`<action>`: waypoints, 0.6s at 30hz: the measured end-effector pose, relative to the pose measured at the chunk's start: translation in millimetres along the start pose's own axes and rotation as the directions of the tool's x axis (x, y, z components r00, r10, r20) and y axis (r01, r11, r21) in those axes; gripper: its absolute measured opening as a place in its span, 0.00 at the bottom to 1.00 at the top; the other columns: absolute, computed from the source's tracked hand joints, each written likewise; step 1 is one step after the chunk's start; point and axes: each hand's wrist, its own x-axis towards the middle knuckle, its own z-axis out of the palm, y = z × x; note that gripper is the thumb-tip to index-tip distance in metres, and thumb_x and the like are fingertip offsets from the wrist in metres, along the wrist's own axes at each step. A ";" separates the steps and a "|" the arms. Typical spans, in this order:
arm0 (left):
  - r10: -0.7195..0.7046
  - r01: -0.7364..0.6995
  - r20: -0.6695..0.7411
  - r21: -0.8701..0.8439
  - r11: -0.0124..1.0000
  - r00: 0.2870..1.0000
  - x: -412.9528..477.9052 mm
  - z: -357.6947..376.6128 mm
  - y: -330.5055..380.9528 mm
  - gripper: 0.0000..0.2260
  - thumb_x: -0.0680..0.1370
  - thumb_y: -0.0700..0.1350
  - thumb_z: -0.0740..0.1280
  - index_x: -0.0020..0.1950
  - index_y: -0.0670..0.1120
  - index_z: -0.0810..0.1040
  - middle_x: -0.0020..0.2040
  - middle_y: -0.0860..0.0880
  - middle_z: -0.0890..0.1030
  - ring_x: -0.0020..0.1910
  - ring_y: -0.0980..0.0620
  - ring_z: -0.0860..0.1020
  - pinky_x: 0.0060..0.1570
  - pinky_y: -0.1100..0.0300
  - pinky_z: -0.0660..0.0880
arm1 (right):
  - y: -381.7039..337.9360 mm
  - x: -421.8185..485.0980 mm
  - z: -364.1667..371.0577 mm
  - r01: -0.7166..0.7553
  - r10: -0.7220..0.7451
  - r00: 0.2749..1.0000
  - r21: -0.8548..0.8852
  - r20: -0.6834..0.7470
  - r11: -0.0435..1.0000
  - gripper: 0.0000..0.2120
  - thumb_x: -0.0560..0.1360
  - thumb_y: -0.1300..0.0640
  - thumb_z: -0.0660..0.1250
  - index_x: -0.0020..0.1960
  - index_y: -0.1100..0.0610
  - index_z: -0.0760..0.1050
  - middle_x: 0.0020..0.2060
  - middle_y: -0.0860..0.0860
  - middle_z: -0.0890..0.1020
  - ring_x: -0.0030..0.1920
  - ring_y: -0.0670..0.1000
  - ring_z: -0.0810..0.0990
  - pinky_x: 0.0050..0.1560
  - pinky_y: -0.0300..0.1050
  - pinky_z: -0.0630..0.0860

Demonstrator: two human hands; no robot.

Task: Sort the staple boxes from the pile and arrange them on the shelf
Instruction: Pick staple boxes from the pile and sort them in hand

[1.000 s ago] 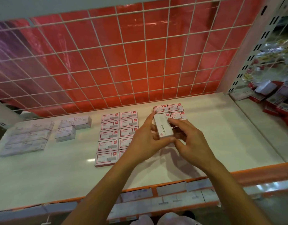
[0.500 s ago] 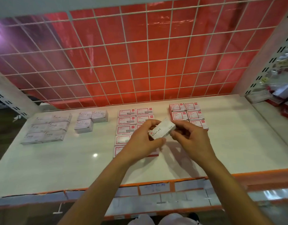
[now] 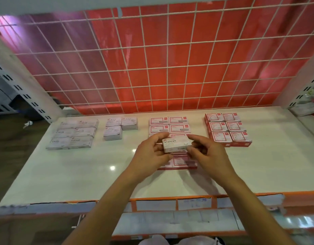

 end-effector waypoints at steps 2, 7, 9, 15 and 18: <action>-0.003 0.003 -0.002 -0.026 1.000 1.000 -4.4 -9.3 -4.7 0.27 0.72 0.33 0.71 0.69 0.48 0.70 0.61 0.50 0.78 0.55 0.55 0.79 0.49 0.63 0.79 | -4.0 -0.6 9.2 0.010 -0.010 1.000 -0.007 0.011 1.000 0.18 0.75 0.60 0.67 0.64 0.53 0.74 0.41 0.44 0.80 0.44 0.45 0.80 0.44 0.36 0.80; -0.010 0.012 -0.065 0.036 0.999 0.998 -11.9 -40.0 -21.8 0.22 0.73 0.40 0.73 0.65 0.49 0.74 0.62 0.50 0.78 0.55 0.56 0.79 0.47 0.64 0.79 | -13.7 -2.9 37.0 0.038 -0.036 0.997 -0.024 0.069 0.999 0.17 0.75 0.62 0.67 0.62 0.50 0.75 0.40 0.41 0.81 0.44 0.38 0.79 0.43 0.28 0.76; -0.013 0.018 -0.075 0.065 0.998 0.997 -15.7 -53.8 -28.2 0.19 0.73 0.42 0.74 0.61 0.53 0.75 0.61 0.51 0.78 0.53 0.57 0.79 0.46 0.65 0.79 | -16.8 -3.1 47.3 0.037 -0.035 0.995 -0.021 0.092 0.999 0.17 0.75 0.64 0.67 0.62 0.51 0.75 0.40 0.41 0.80 0.43 0.36 0.79 0.41 0.26 0.73; -0.010 0.029 -0.109 0.182 0.983 0.994 -28.5 -88.5 -41.5 0.18 0.70 0.47 0.74 0.58 0.55 0.77 0.56 0.53 0.79 0.49 0.56 0.78 0.44 0.67 0.75 | -27.3 -3.9 78.2 0.007 -0.002 0.988 -0.032 0.151 0.999 0.20 0.74 0.65 0.68 0.63 0.50 0.74 0.42 0.42 0.80 0.43 0.39 0.79 0.39 0.25 0.73; 0.060 -0.015 -0.133 0.317 0.948 0.989 -34.5 -107.7 -51.2 0.19 0.70 0.48 0.74 0.60 0.56 0.78 0.55 0.59 0.77 0.51 0.62 0.75 0.45 0.74 0.71 | -33.5 -3.9 89.2 0.013 -0.007 0.987 -0.036 0.163 0.999 0.19 0.75 0.64 0.68 0.62 0.48 0.74 0.43 0.42 0.79 0.41 0.35 0.78 0.37 0.22 0.70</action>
